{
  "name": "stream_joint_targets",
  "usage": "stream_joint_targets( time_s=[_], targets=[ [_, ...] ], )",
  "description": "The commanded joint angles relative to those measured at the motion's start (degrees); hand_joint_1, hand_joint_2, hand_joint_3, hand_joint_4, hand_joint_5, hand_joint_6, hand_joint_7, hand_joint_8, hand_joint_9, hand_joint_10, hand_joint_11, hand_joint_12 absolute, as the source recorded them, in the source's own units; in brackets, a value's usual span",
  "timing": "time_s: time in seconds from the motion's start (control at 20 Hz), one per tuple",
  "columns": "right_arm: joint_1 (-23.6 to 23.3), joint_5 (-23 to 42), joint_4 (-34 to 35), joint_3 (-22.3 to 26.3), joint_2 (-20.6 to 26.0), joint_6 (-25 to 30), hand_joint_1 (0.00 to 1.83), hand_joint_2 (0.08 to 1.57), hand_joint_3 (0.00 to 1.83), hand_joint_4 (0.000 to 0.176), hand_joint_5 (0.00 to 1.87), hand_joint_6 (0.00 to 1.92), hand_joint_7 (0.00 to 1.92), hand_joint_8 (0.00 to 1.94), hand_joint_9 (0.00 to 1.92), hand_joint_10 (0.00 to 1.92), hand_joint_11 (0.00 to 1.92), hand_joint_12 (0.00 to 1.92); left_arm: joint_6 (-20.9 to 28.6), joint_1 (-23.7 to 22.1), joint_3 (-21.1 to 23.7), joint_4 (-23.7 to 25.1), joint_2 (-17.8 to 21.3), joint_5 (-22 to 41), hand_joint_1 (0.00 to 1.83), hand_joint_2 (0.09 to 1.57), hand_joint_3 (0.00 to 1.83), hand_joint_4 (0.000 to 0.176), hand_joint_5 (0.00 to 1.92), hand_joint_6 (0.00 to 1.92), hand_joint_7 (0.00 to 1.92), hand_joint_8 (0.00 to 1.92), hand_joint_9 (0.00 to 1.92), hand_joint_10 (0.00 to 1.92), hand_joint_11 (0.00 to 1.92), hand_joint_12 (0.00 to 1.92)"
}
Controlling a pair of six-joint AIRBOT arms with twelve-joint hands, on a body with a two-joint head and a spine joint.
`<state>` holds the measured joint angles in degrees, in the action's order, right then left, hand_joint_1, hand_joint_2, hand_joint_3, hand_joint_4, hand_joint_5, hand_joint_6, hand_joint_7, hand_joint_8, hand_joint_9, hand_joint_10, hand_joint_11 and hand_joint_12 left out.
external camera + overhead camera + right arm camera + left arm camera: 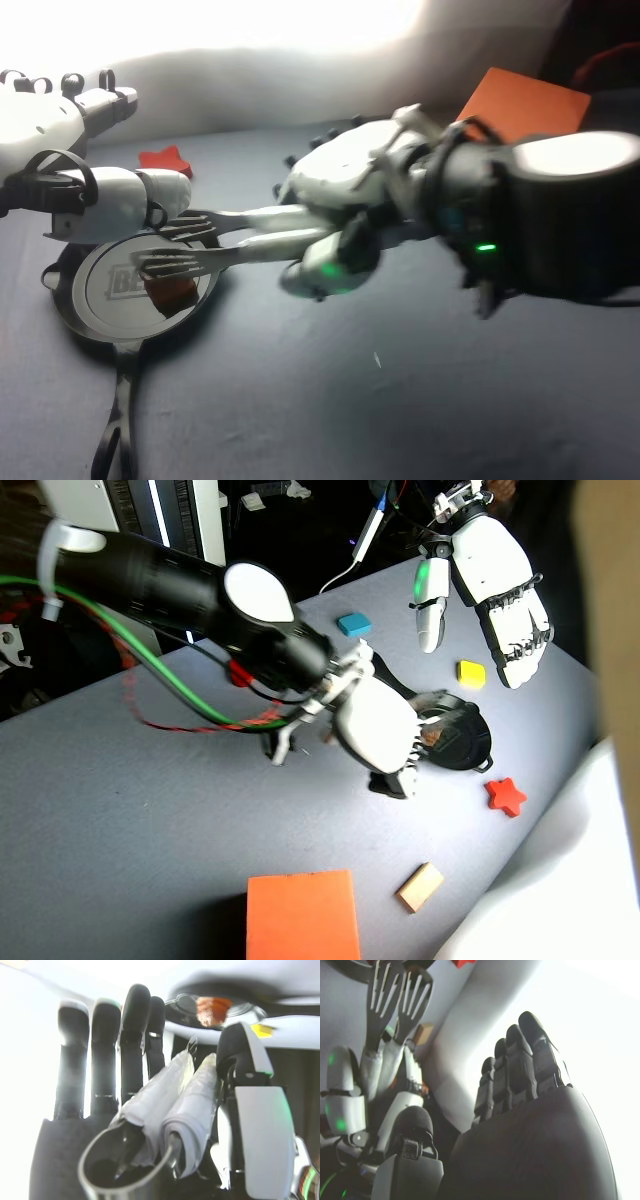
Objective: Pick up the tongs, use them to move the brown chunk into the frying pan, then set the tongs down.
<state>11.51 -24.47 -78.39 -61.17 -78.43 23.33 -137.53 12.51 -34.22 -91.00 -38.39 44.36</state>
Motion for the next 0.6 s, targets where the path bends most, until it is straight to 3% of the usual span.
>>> stream_joint_targets(
  time_s=[0.0, 0.2, 0.3, 0.35, 0.55],
  targets=[
    [-0.38, 0.93, -3.39, 1.24, 1.54, -0.99, 0.56, 1.26, 0.0, 0.0, 0.55, 0.51, 0.62, 1.1, 0.52, 1.73, 0.43, 1.92, 0.02, -0.4, 0.14, 3.83, 0.31, 1.72, 0.0, 1.27, 0.0, 0.046, 0.07, 0.0, 0.15, 0.0, 0.19, 0.0, 0.0, 0.7],
    [3.41, 0.7, -22.68, 7.06, 8.02, 7.02, 0.55, 1.26, 0.0, 0.0, 0.55, 0.55, 0.6, 1.17, 0.53, 1.74, 0.44, 1.92, 0.4, -0.19, 0.1, 3.83, 0.31, 1.72, 0.0, 1.28, 0.0, 0.043, 0.08, 0.0, 0.15, 0.0, 0.19, 0.0, 0.0, 0.68],
    [6.7, -2.21, -38.46, 9.29, 10.29, 18.43, 0.55, 1.26, 0.0, 0.0, 0.54, 0.57, 0.6, 1.17, 0.52, 1.75, 0.44, 1.92, 0.41, -0.11, 0.02, 3.85, 0.31, 1.73, 0.0, 1.28, 0.0, 0.041, 0.06, 0.0, 0.14, 0.0, 0.18, 0.0, 0.0, 0.7],
    [7.92, -3.77, -42.58, 9.61, 10.53, 21.2, 0.55, 1.27, 0.0, 0.0, 0.54, 0.57, 0.61, 1.17, 0.52, 1.75, 0.44, 1.92, 0.45, -0.02, 0.02, 3.86, 0.31, 1.73, 0.0, 1.29, 0.0, 0.038, 0.05, 0.0, 0.13, 0.0, 0.17, 0.0, 0.0, 0.67],
    [12.42, -7.71, -43.62, 9.22, 9.77, 23.44, 0.55, 1.27, 0.0, 0.0, 0.54, 0.57, 0.61, 1.15, 0.52, 1.74, 0.42, 1.92, 5.08, 2.33, 0.41, 7.49, 0.03, 1.87, 0.01, 1.29, 0.0, 0.037, 0.06, 0.0, 0.13, 0.0, 0.17, 0.0, 0.0, 0.69]
  ],
)
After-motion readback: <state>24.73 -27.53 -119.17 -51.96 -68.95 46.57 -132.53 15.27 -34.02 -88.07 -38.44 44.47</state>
